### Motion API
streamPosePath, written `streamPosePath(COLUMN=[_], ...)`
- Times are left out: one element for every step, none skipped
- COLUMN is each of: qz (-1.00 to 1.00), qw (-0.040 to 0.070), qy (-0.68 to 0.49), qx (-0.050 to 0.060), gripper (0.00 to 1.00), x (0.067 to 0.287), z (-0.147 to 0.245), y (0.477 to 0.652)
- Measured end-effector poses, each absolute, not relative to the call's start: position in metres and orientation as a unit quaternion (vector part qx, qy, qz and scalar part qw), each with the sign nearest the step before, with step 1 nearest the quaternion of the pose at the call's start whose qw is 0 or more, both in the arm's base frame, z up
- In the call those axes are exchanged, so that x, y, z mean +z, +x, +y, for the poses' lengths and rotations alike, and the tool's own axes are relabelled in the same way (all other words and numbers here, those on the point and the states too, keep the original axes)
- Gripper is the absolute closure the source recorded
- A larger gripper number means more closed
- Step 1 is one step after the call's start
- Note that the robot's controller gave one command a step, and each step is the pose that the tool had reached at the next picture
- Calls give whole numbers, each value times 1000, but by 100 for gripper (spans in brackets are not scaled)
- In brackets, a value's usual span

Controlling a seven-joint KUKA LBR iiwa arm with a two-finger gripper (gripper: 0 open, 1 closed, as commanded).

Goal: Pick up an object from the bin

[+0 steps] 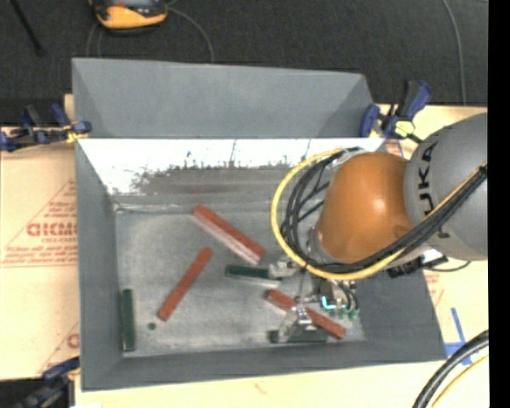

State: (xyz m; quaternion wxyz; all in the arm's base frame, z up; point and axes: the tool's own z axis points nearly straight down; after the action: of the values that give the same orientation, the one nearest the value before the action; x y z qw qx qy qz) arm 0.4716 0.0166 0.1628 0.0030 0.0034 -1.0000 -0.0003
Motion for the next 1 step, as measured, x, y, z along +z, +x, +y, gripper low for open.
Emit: streamPosePath(qz=[-1000], qw=[-1], qy=[3], qx=[0], gripper=[0], x=[167], z=[17], y=[473])
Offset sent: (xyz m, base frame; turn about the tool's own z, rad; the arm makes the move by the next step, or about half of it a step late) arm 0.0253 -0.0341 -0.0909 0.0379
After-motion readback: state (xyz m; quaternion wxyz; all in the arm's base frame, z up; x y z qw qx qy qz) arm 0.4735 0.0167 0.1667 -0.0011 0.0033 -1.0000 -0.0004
